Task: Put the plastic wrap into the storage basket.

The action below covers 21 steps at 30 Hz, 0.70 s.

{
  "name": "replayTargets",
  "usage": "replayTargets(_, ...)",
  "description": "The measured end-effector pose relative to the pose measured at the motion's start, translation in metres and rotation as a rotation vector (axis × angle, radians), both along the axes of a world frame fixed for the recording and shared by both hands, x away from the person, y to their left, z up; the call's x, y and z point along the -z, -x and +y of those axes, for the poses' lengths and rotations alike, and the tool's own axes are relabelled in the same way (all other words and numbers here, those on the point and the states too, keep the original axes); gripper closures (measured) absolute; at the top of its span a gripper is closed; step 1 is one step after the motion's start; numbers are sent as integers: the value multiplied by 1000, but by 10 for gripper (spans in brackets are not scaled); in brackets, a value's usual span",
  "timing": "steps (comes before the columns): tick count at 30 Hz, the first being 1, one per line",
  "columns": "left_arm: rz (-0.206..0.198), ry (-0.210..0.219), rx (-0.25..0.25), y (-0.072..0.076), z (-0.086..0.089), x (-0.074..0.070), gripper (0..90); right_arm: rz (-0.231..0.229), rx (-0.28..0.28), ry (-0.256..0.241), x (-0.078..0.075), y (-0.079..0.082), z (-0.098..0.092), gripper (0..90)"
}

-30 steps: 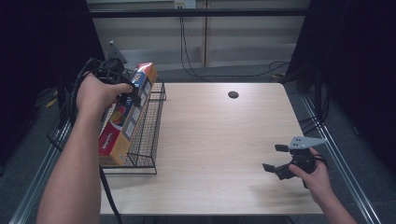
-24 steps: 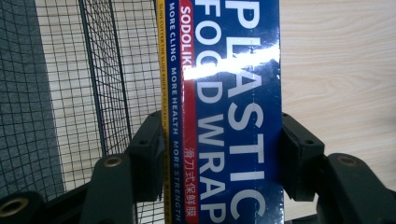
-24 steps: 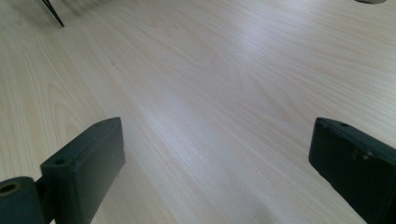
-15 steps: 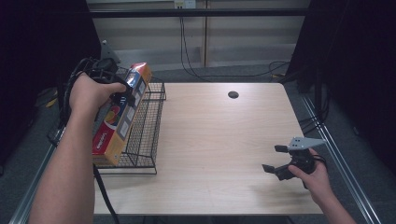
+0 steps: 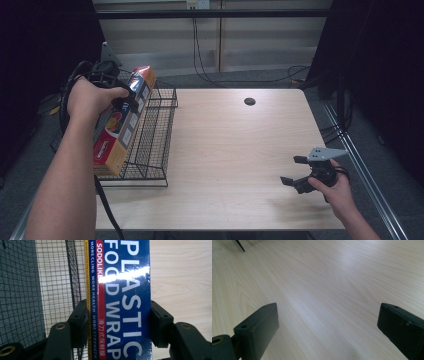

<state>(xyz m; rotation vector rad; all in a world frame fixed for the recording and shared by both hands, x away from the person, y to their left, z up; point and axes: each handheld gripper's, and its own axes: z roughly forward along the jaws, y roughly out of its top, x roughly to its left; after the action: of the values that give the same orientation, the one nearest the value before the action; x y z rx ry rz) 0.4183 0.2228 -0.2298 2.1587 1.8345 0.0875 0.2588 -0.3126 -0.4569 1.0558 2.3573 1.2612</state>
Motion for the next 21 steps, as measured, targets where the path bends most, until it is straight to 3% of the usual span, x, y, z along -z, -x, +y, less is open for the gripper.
replayTargets(21,0,-9,-30,-7,14,-1,434,7,-1,8,2,-2,2,34)
